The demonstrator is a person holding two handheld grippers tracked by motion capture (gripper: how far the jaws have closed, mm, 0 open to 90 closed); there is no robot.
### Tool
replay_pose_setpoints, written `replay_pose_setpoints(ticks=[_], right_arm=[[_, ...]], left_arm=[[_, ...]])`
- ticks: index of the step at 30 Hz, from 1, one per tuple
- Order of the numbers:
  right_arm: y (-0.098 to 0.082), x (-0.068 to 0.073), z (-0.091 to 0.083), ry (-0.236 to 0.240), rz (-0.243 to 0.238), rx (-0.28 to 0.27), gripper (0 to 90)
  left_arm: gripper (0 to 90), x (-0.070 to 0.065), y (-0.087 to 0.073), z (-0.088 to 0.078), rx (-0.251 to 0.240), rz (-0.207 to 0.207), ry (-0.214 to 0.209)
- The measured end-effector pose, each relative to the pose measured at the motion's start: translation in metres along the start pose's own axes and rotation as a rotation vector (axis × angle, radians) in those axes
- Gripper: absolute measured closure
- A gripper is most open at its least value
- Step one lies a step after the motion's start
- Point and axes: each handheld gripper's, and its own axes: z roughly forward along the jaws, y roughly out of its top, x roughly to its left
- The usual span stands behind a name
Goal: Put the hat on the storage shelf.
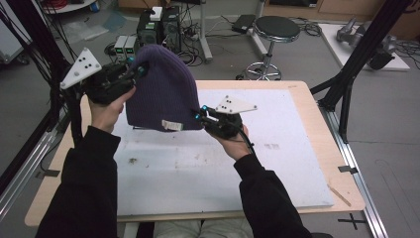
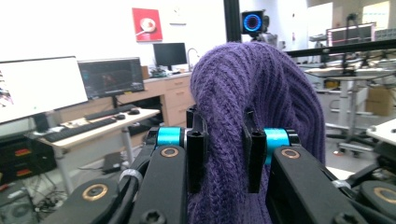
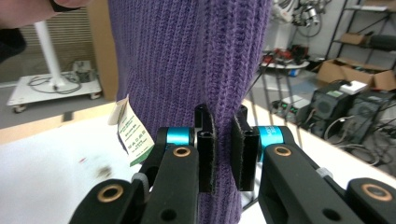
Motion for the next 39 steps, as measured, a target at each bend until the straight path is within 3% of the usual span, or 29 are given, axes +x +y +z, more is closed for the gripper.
replay_pose_setpoints(ticks=[3, 7, 11, 17, 24, 30, 37, 39], right_arm=[[0.012, -0.004, 0.012, -0.036, -0.03, -0.001, 83.1], [0.026, -0.009, 0.027, -0.073, -0.052, -0.022, 83.1], [0.039, -0.017, 0.038, -0.104, -0.064, -0.046, 83.2], [0.048, -0.026, 0.052, -0.144, -0.06, -0.058, 83.2], [0.047, -0.038, 0.07, -0.238, -0.044, -0.079, 83.2], [0.053, -0.038, 0.071, -0.248, -0.033, -0.095, 83.2], [0.051, -0.035, 0.081, -0.236, -0.011, -0.041, 83.1], [0.049, -0.031, 0.086, -0.236, -0.029, -0.024, 83.0]], left_arm=[[76.8, 0.02, 0.01, 0.009, 0.016, -0.007, 0.022], [76.8, 0.032, 0.018, 0.015, 0.024, 0.011, 0.035], [76.8, 0.048, 0.028, 0.024, 0.002, 0.034, 0.052], [76.2, 0.061, 0.033, 0.033, 0.0, 0.038, 0.084], [76.1, 0.07, 0.034, 0.054, 0.036, 0.121, 0.129], [76.1, 0.074, 0.039, 0.06, 0.001, 0.136, 0.153], [75.8, 0.081, 0.027, 0.056, 0.041, 0.118, 0.181], [75.6, 0.085, 0.02, 0.053, 0.049, 0.117, 0.203]])
